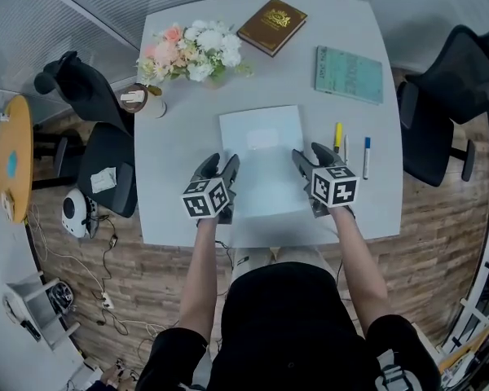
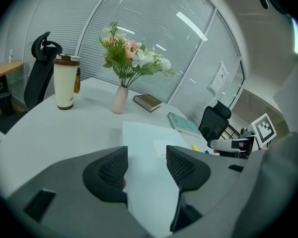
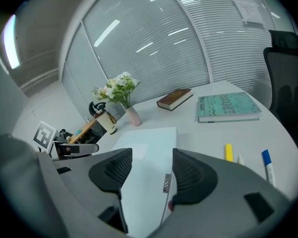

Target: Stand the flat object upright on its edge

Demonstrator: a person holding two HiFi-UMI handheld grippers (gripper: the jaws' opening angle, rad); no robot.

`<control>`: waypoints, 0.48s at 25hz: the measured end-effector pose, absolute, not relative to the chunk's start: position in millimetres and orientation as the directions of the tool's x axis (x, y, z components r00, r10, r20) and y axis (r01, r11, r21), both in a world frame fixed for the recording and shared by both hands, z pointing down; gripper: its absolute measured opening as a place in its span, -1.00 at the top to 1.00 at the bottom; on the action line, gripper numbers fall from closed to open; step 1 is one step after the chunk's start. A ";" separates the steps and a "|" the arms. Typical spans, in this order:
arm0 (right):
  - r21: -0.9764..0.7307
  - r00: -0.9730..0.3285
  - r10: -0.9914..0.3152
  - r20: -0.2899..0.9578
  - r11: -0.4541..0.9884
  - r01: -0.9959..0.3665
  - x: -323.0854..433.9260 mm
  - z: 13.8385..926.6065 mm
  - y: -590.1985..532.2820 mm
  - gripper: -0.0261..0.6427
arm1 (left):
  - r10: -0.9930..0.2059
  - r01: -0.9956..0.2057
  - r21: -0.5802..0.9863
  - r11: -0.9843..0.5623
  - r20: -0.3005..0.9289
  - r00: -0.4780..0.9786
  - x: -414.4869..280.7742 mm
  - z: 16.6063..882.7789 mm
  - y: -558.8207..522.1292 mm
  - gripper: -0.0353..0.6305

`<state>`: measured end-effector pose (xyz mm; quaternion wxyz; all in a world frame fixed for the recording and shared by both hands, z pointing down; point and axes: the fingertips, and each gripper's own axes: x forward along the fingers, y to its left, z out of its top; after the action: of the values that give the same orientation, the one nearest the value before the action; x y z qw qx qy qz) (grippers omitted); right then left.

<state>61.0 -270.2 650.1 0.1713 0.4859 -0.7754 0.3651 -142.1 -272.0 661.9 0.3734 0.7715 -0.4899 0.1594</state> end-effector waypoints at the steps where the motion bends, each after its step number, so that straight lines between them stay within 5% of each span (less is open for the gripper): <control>1: -0.402 -0.466 -0.628 0.624 0.254 -0.880 61.6 653.7 -273.5 0.16 | -0.633 -0.874 0.424 -0.237 0.615 0.470 -142.9 665.8 -275.5 0.18; 12: -0.414 -0.445 -0.584 0.679 0.196 -0.889 59.3 696.7 -298.4 0.17 | -0.604 -0.852 0.496 -0.168 0.632 0.487 -148.0 703.8 -304.7 0.18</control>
<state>59.3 -298.4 696.7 0.1906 0.4911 -0.7496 0.4007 -148.0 -304.7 703.8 0.4252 0.7500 -0.4851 0.1460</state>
